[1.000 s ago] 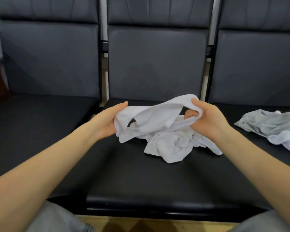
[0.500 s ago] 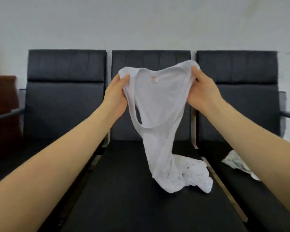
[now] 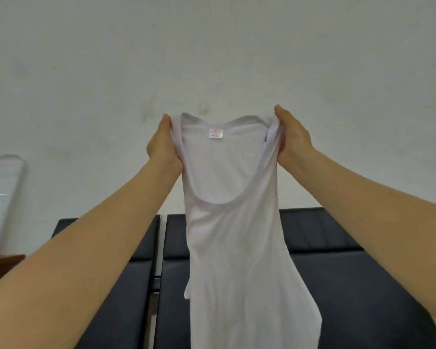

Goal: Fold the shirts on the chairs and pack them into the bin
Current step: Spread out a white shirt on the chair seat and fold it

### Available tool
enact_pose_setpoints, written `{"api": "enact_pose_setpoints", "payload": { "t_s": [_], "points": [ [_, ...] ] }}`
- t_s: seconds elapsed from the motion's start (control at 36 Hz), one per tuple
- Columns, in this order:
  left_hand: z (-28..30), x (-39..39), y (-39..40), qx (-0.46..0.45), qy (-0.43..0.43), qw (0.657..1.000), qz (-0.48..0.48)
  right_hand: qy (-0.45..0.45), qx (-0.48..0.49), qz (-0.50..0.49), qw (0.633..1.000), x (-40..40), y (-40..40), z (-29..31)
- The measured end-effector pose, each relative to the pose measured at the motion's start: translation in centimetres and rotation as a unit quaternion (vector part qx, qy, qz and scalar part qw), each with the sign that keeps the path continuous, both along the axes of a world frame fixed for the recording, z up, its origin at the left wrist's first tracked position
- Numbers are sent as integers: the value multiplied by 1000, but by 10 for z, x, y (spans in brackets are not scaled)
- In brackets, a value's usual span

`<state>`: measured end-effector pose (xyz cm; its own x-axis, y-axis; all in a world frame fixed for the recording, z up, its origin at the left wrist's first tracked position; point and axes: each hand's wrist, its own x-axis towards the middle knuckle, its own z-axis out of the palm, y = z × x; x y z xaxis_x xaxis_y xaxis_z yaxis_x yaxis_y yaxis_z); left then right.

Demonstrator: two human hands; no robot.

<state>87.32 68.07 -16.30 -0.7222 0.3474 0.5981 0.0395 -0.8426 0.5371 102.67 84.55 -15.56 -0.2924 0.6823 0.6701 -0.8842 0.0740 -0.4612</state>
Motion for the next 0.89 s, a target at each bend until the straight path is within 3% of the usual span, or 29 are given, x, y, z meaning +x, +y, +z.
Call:
{"api": "enact_pose_setpoints", "payload": {
  "t_s": [0.14,0.33,0.56,0.64,0.72,0.83,0.89],
  "points": [
    [24,10,-17,-17,8,994,-107,19,-40,-8,999,0,6,23],
    [12,-7,-24,-14,73,997,-32,-16,-18,2,1000,-23,22,8],
    [-103,-94,21,-236,35,968,71,-171,-72,-52,981,-81,61,-121],
    [-169,-140,42,-321,-61,945,18,-284,-115,-87,948,-108,81,-188],
    [-233,-168,55,-399,-85,913,11,-379,-148,-106,907,-133,109,-257],
    [-320,-198,79,-476,-144,867,-25,-500,-210,-53,838,-164,138,-353],
    [-360,-213,93,-503,-170,847,-32,-520,-253,-39,815,-178,147,-393]
  ]
}}
